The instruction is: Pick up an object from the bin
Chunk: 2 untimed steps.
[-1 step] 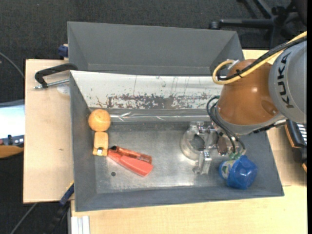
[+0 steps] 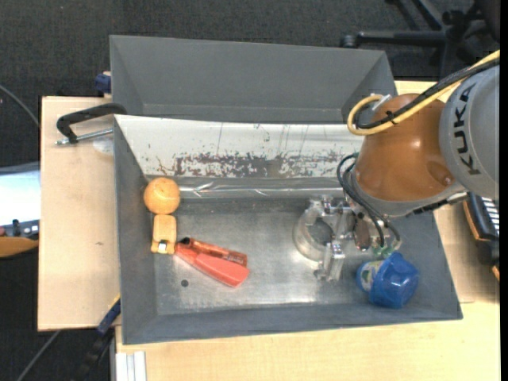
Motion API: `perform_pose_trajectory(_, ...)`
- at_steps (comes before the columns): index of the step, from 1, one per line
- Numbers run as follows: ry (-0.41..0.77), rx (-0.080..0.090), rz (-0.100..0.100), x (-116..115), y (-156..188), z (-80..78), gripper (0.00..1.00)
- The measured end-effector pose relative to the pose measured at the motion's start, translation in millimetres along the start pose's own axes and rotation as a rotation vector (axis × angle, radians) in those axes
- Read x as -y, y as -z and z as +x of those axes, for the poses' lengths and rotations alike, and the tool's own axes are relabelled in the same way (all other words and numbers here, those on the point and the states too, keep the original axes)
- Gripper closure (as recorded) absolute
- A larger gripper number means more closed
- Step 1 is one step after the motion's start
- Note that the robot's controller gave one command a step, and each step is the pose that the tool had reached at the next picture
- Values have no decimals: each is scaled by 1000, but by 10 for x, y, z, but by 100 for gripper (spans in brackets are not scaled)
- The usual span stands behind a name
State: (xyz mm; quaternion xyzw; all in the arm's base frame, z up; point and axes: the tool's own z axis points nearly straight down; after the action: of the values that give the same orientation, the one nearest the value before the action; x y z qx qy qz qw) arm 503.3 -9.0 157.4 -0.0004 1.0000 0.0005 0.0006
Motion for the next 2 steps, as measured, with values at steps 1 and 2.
perform_pose_trajectory(1,-84,4,-1,119,-347,-135,0)
perform_pose_trajectory(2,-122,10,0,168,-776,-360,0)
